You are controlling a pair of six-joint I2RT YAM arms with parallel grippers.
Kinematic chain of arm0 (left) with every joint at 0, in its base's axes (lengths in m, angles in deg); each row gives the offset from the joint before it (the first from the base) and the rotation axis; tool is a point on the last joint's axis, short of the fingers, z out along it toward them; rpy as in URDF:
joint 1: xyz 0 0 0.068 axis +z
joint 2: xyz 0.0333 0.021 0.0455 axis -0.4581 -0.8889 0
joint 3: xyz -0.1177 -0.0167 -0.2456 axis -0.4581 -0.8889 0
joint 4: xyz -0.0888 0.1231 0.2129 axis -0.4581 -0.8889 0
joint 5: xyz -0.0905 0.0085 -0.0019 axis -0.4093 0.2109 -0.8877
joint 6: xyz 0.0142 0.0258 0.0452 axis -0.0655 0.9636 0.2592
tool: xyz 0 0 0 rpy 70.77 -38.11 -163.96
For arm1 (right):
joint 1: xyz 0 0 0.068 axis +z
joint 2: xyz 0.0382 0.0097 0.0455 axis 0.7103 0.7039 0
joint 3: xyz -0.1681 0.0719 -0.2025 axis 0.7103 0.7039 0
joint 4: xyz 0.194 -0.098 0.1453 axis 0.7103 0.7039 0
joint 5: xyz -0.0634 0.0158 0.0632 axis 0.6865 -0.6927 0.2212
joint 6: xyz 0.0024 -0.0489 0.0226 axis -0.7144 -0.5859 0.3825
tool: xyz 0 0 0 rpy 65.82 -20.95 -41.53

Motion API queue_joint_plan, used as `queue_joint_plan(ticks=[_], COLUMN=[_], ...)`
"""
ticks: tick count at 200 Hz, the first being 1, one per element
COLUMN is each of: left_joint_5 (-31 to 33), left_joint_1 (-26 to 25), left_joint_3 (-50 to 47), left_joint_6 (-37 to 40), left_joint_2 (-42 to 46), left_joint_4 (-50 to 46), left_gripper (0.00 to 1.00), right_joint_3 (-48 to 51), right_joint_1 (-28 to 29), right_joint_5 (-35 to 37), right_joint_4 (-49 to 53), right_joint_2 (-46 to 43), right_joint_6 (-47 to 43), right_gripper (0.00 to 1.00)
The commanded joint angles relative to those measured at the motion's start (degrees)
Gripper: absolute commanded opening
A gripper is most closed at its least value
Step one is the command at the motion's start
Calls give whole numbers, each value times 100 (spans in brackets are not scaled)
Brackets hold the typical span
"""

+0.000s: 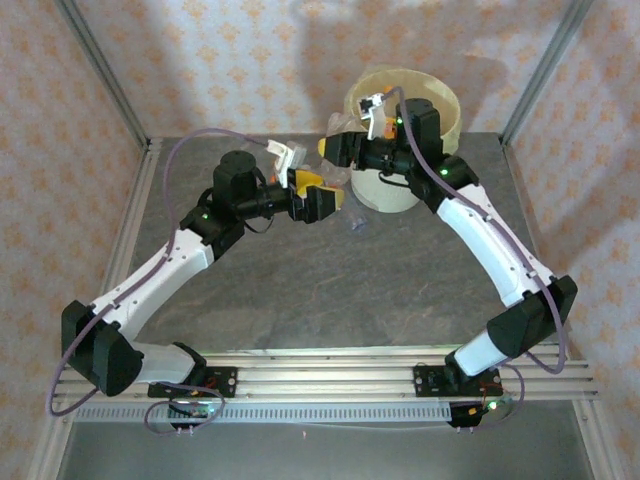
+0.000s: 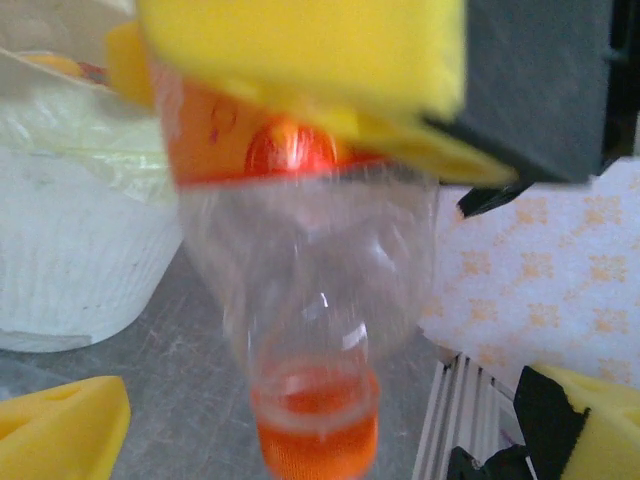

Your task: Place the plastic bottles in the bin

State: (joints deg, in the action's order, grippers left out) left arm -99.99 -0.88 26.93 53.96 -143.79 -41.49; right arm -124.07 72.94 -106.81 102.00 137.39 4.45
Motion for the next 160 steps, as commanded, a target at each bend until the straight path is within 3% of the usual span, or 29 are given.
queue_joint_plan(ticks=[1,34,67,160], left_joint_5=[508,1079,1654,3318], left_joint_1=[-28,-21,-7,18], left_joint_3=[-110,-274,-419,-404], left_joint_6=[41,37,51,-60], left_joint_2=[346,542,706,622], left_joint_4=[117,10,-151,-1170], left_gripper=[100,100,100,100], right_joint_3=[-461,-962,-1524,-3753], right_joint_1=[-126,-467,-955,-1191], right_joint_5=[1118,2204,2741,2595], right_joint_4=[380,693,507,-258], right_joint_2=[-142,80,539,3087], right_joint_6=[-352,-859,-1012,-1356], right_gripper=[38,38,38,41])
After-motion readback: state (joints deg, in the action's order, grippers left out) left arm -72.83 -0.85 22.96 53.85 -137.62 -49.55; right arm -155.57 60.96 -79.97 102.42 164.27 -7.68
